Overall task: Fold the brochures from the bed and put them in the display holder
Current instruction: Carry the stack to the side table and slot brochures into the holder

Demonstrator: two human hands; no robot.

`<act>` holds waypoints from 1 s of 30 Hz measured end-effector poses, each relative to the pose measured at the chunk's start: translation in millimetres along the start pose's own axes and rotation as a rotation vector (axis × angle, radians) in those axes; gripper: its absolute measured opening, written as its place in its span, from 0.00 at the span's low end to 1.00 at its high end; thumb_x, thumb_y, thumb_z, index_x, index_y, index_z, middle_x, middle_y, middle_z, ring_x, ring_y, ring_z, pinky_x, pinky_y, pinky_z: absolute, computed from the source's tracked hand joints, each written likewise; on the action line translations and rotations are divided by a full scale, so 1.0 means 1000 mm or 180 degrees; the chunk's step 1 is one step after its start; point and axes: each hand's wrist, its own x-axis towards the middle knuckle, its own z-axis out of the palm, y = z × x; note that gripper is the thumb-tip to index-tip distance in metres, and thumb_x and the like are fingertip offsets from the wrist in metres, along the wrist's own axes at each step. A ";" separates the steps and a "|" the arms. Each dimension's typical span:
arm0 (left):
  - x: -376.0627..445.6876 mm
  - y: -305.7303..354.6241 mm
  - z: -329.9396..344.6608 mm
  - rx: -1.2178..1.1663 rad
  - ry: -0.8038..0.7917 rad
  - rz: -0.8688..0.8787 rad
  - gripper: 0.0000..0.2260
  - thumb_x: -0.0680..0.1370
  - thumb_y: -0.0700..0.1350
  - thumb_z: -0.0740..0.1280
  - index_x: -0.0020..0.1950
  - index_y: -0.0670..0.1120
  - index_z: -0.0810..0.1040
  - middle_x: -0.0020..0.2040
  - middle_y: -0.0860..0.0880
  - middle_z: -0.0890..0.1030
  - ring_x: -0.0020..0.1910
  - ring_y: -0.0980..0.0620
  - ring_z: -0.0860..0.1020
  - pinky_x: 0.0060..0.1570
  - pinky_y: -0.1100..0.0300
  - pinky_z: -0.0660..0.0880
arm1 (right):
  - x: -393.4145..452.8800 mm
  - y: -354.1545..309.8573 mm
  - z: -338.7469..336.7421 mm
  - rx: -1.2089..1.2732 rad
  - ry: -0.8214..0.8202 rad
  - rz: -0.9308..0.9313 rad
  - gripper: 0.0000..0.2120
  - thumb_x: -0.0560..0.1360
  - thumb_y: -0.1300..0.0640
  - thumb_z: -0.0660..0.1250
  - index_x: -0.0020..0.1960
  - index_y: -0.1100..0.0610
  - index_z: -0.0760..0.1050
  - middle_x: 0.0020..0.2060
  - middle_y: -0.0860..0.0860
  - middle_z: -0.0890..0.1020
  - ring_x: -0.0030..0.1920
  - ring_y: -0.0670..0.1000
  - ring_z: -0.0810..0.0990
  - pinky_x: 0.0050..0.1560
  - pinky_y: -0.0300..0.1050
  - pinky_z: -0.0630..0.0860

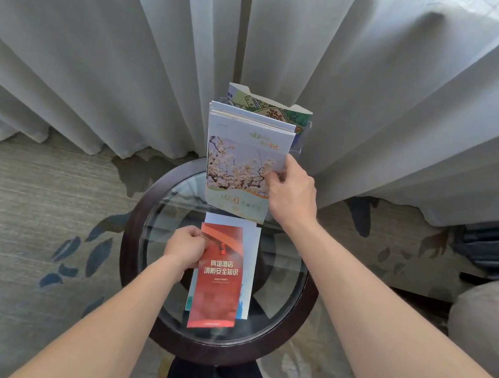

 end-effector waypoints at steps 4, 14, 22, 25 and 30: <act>0.013 0.002 0.008 0.0336 0.0075 0.0279 0.05 0.75 0.38 0.64 0.42 0.45 0.77 0.43 0.42 0.84 0.43 0.41 0.84 0.38 0.47 0.83 | 0.000 0.009 0.006 -0.0024 -0.0022 0.0004 0.10 0.80 0.51 0.60 0.60 0.43 0.73 0.55 0.44 0.83 0.49 0.50 0.82 0.40 0.49 0.80; 0.037 0.007 0.018 0.0806 0.0639 0.0678 0.13 0.77 0.43 0.65 0.62 0.48 0.77 0.56 0.49 0.81 0.54 0.49 0.78 0.54 0.54 0.74 | 0.006 0.037 0.019 -0.0094 -0.0027 0.0161 0.07 0.80 0.51 0.61 0.56 0.44 0.73 0.51 0.45 0.83 0.47 0.50 0.82 0.43 0.54 0.82; 0.002 0.064 0.001 0.0535 0.1108 0.2226 0.15 0.81 0.48 0.62 0.68 0.53 0.71 0.63 0.55 0.75 0.59 0.58 0.73 0.53 0.60 0.72 | 0.010 0.019 0.003 -0.0023 -0.0017 0.0002 0.09 0.80 0.51 0.61 0.59 0.44 0.73 0.54 0.44 0.83 0.47 0.48 0.81 0.35 0.44 0.77; -0.014 0.094 0.004 0.0356 0.1103 0.2472 0.12 0.82 0.48 0.61 0.65 0.55 0.73 0.58 0.58 0.77 0.56 0.60 0.75 0.49 0.61 0.75 | 0.012 0.010 -0.005 0.0081 0.0033 -0.0062 0.08 0.81 0.51 0.61 0.60 0.45 0.73 0.56 0.45 0.83 0.48 0.46 0.80 0.32 0.36 0.71; -0.030 0.126 0.003 0.0074 0.1306 0.2577 0.03 0.80 0.48 0.65 0.50 0.54 0.78 0.45 0.59 0.81 0.46 0.63 0.79 0.39 0.71 0.72 | 0.019 -0.005 -0.024 0.0211 0.0227 -0.0117 0.10 0.80 0.51 0.61 0.60 0.42 0.74 0.50 0.43 0.83 0.48 0.49 0.82 0.39 0.46 0.80</act>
